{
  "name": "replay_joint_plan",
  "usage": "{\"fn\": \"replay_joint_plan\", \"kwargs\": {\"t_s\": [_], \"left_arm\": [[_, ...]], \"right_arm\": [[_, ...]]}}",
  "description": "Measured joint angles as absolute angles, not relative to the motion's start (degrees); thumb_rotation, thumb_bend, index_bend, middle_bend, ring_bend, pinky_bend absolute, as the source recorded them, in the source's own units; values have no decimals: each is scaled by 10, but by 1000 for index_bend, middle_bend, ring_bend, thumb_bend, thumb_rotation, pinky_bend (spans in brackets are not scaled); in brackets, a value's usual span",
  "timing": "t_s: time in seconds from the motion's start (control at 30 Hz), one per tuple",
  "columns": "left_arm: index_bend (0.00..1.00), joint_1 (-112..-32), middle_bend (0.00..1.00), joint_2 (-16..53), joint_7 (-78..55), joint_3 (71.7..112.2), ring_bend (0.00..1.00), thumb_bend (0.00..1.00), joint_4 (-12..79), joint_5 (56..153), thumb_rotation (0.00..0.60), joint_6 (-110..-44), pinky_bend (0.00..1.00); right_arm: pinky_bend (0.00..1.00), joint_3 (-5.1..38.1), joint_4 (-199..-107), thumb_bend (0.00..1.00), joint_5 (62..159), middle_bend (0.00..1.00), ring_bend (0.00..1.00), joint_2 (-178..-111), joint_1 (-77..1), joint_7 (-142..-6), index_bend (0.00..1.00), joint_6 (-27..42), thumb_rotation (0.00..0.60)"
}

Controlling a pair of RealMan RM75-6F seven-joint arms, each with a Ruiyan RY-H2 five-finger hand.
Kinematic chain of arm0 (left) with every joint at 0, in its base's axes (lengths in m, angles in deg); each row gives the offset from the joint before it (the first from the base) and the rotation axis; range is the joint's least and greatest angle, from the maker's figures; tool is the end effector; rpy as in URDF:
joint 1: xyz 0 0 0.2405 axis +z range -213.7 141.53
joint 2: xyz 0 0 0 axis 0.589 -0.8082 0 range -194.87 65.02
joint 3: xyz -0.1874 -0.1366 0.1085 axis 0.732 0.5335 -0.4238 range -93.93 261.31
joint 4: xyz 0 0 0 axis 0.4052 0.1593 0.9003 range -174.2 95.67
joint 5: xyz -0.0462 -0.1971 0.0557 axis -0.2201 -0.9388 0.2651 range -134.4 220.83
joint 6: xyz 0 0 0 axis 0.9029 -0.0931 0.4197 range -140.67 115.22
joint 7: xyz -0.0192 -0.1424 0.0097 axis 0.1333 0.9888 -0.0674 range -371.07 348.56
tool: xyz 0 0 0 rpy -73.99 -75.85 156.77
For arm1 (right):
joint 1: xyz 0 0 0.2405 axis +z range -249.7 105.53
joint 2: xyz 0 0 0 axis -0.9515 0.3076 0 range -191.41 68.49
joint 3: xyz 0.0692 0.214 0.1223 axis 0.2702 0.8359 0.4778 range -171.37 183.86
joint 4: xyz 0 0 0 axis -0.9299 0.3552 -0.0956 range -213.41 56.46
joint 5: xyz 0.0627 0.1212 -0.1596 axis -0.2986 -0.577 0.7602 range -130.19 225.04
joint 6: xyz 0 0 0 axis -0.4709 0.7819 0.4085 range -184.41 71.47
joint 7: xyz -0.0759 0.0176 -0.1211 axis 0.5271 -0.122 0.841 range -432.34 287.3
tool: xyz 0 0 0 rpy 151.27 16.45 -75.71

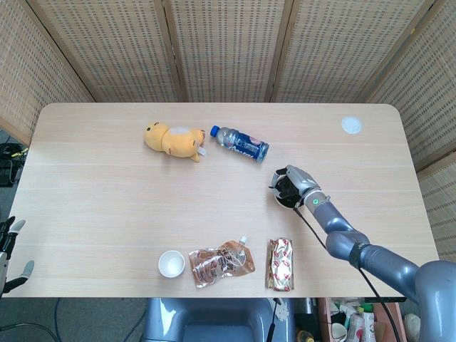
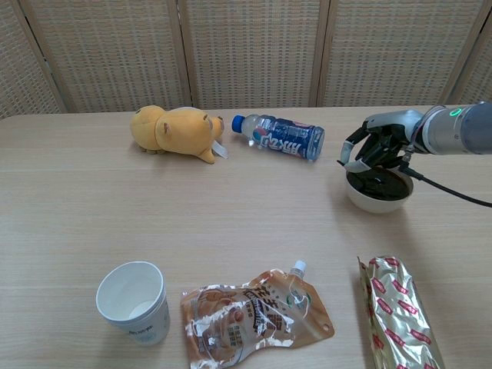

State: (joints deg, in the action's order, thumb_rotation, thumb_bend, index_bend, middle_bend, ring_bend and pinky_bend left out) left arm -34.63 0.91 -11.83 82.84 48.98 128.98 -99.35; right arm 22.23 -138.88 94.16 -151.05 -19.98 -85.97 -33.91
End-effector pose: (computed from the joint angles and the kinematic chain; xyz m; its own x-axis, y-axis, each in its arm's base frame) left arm -0.3429 0.1314 0.1516 0.4391 0.0853 0.8944 0.8899 0.0952 -0.4460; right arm -0.1914 -0.4341 -0.0139 -0.0819 -0.5601 0.8244 -0.9945 0.0998 -0.0310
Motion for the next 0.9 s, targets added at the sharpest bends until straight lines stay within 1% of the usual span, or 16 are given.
{"fn": "replay_joint_plan", "kwargs": {"t_s": [0.1,0.13,0.2,0.27,0.3,0.37,0.47,0.57,0.67,0.9], "left_arm": [[0,-346,0,10,-116,828,0,377,488,1291,600,-994,0],[0,-346,0,10,-115,828,0,377,488,1291,600,-994,0],[0,-347,0,11,-114,828,0,377,487,1293,600,-995,0],[0,-346,0,11,-110,828,0,377,486,1294,600,-996,0],[0,-346,0,11,-110,828,0,377,485,1294,600,-996,0],[0,-345,0,11,-109,828,0,377,484,1294,600,-997,0],[0,-344,0,11,-108,828,0,377,482,1294,600,-999,0],[0,-344,0,12,-108,828,0,377,482,1294,600,-999,0],[0,-345,0,12,-109,828,0,376,483,1295,600,-999,0],[0,-346,0,11,-112,829,0,376,485,1295,600,-998,0]], "right_arm": [[1000,219,-1410,941,947,964,993,-1503,-205,-858,748,-333,600],[1000,218,-1416,910,949,964,993,-1501,-208,-857,748,-330,600],[1000,214,-1429,792,953,964,993,-1496,-213,-855,745,-321,600],[1000,209,-1437,632,954,964,993,-1491,-216,-851,726,-317,600],[1000,208,-1439,588,953,965,993,-1490,-216,-849,717,-316,600],[1000,204,-1443,462,949,969,993,-1488,-218,-844,700,-310,600],[1000,200,-1445,323,941,974,994,-1486,-218,-838,684,-306,600],[1000,196,-1446,213,933,976,996,-1485,-218,-831,674,-302,600],[1000,193,-1446,164,928,977,997,-1484,-217,-827,670,-301,600],[1000,192,-1452,95,918,978,997,-1480,-216,-823,657,-299,600]]}}
